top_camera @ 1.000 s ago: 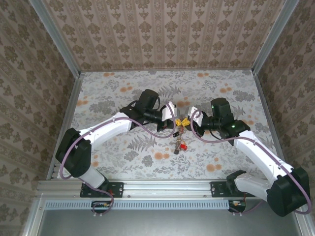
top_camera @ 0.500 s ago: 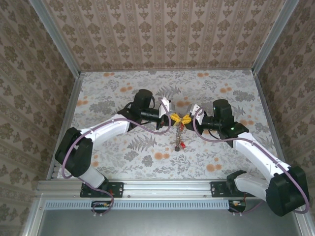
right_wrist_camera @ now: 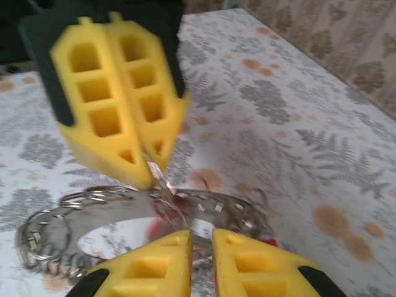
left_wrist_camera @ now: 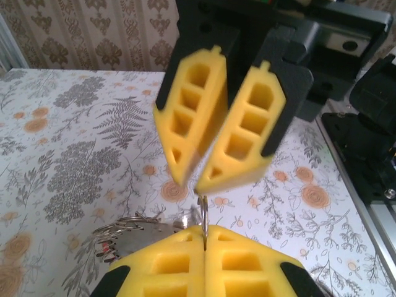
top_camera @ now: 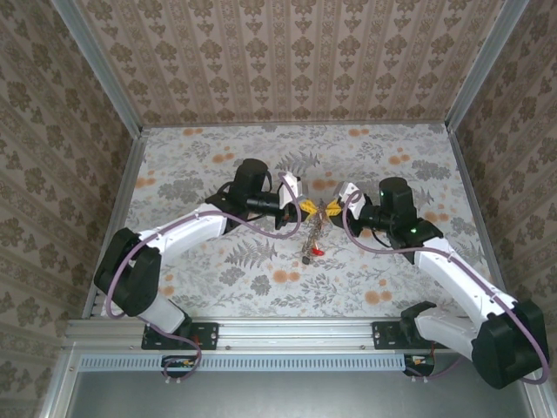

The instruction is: Put the keys on the keyring

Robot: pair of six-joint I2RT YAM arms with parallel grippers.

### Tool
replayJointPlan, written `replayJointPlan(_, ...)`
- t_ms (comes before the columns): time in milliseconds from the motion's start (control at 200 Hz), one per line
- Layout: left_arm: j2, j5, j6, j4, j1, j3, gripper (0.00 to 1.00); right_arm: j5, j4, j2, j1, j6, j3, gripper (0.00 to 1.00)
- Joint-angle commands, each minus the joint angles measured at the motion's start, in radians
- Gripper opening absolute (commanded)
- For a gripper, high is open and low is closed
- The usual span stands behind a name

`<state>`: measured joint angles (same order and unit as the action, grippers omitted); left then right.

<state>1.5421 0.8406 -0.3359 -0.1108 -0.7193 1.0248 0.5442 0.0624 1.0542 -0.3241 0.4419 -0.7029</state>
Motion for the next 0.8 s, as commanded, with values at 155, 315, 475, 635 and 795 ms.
replayJointPlan(155, -0.046, -0.057, -0.093, 0.09, -0.011, 0.049, 0.0, -0.151, 0.06, -0.055, 0.003, 0.034, -0.005, 0.19)
replayJointPlan(315, -0.052, -0.156, -0.146, 0.201, -0.016, 0.082, 0.0, -0.172, 0.013, -0.066, 0.004, 0.007, 0.02, 0.25)
replayJointPlan(475, -0.093, -0.253, -0.245, 0.377, 0.008, 0.126, 0.0, -0.183, -0.008, -0.069, 0.005, 0.005, 0.034, 0.26)
replayJointPlan(635, -0.133, -0.322, -0.38, 0.613, 0.056, 0.207, 0.0, -0.182, -0.025, -0.068, 0.003, -0.005, 0.048, 0.27)
replayJointPlan(795, -0.121, -0.406, -0.511, 0.846, 0.061, 0.32, 0.0, -0.174, -0.046, -0.076, 0.002, -0.029, 0.07, 0.27)
